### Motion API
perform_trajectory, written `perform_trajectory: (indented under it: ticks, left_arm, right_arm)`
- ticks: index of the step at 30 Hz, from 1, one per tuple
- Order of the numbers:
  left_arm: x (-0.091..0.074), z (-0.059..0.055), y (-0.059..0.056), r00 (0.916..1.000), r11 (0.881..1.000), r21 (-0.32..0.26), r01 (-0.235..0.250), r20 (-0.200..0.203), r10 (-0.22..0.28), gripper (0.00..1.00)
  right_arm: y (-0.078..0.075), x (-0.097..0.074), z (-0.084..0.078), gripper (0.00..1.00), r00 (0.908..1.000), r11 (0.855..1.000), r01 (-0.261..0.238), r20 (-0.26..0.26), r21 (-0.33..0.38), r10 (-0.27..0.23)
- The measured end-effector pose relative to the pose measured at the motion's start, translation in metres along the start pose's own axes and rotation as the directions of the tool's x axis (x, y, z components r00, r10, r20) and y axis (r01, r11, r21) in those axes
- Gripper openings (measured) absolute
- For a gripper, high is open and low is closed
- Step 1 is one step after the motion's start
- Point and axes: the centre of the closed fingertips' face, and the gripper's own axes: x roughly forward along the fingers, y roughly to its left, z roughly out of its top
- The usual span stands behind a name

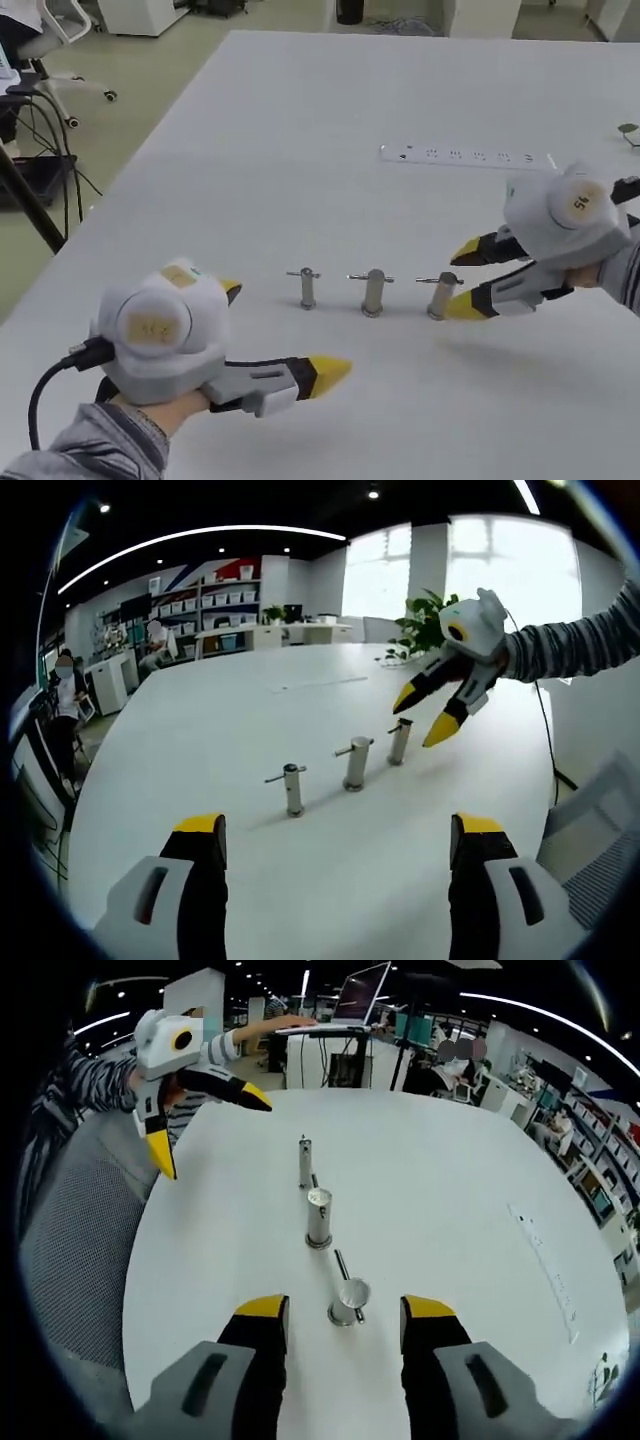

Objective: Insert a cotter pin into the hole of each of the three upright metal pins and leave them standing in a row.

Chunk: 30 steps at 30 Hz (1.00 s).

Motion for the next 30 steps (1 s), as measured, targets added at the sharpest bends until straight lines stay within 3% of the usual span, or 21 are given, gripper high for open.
perform_trajectory:
  ticks: [3,8,12,16,19,27,30]
  left_arm:
    - [0.000,0.003,0.001,1.0000,1.000,-0.006,0.001,0.005,-0.001,0.94]
    - [-0.001,0.009,0.002,0.9997,1.000,-0.002,0.001,0.023,-0.001,0.97]
    - [-0.002,0.013,0.001,0.9994,1.000,-0.005,0.005,0.035,-0.004,0.99]
    - [-0.003,0.014,0.002,0.9994,1.000,-0.007,0.003,0.033,-0.003,0.99]
    - [-0.008,0.016,0.001,0.9991,1.000,-0.011,0.000,0.042,0.000,0.99]
    - [-0.013,0.009,0.004,0.9996,0.999,-0.028,-0.017,0.023,0.018,0.99]
    - [-0.017,0.008,0.005,0.9993,0.999,-0.046,-0.021,0.029,0.022,0.98]
  right_arm:
    - [0.007,-0.012,0.008,0.51,0.9935,0.994,0.037,0.103,0.107,-0.048]
    - [0.014,-0.029,0.010,0.60,0.9789,0.976,0.096,0.159,0.193,-0.128]
    - [0.022,-0.038,0.009,0.69,0.9718,0.967,0.125,0.169,0.221,-0.164]
    - [0.029,-0.042,0.010,0.75,0.9606,0.943,0.134,0.194,0.305,-0.199]
    - [0.034,-0.045,0.009,0.77,0.9572,0.933,0.137,0.198,0.333,-0.211]
    - [0.040,-0.050,0.008,0.82,0.9421,0.897,0.162,0.206,0.412,-0.264]
    - [0.047,-0.051,0.009,0.82,0.9426,0.892,0.177,0.189,0.416,-0.275]
